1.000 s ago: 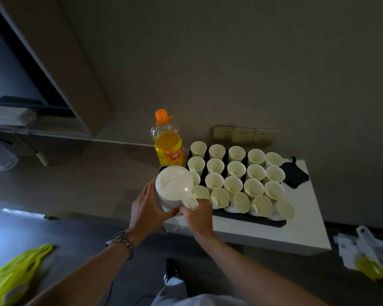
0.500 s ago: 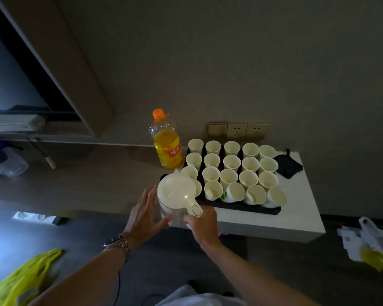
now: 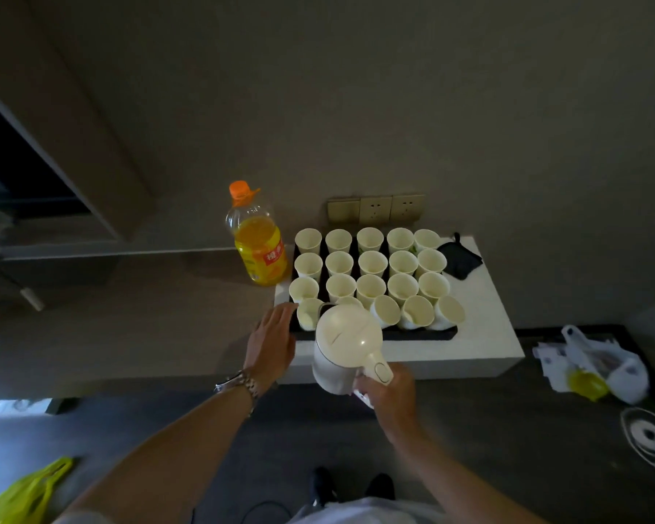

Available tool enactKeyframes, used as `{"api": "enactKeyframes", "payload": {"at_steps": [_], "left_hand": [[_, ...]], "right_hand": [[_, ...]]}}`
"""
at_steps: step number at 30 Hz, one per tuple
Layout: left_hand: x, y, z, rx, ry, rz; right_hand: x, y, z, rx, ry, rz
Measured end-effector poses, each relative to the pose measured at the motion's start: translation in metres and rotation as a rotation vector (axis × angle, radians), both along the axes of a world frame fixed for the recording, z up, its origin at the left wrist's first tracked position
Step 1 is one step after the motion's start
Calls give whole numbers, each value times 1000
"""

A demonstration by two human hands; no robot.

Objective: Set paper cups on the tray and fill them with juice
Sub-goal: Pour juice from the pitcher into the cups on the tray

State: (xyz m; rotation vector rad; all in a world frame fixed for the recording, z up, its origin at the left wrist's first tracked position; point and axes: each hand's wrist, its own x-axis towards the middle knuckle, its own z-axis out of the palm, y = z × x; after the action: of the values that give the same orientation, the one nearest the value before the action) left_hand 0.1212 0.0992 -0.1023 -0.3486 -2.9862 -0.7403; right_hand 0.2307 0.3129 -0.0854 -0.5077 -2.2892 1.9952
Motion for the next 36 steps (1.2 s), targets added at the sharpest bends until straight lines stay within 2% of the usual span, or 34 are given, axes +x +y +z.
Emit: {"api": "enactKeyframes", "payload": {"at_steps": [7, 12, 18, 21, 27, 33, 36], "left_hand": [[-37, 55, -18, -55, -21, -210], [-65, 97, -15, -191, 27, -464], [-93, 141, -29, -201, 146, -792], [-98, 165, -34, -190, 97, -913], [-108, 206, -45, -284, 156, -1037], [-115, 237, -54, -464, 198, -1156], [-112, 231, -62, -409, 187, -1148]], "right_hand": [[12, 23, 2, -38, -85, -49], [21, 39, 7, 10, -64, -95], [26, 64, 2, 30, -79, -202], [27, 74, 7, 43, -93, -235], [31, 90, 11, 40, -127, -260], [38, 100, 9, 24, -162, -307], [38, 104, 10, 38, -147, -308]]}}
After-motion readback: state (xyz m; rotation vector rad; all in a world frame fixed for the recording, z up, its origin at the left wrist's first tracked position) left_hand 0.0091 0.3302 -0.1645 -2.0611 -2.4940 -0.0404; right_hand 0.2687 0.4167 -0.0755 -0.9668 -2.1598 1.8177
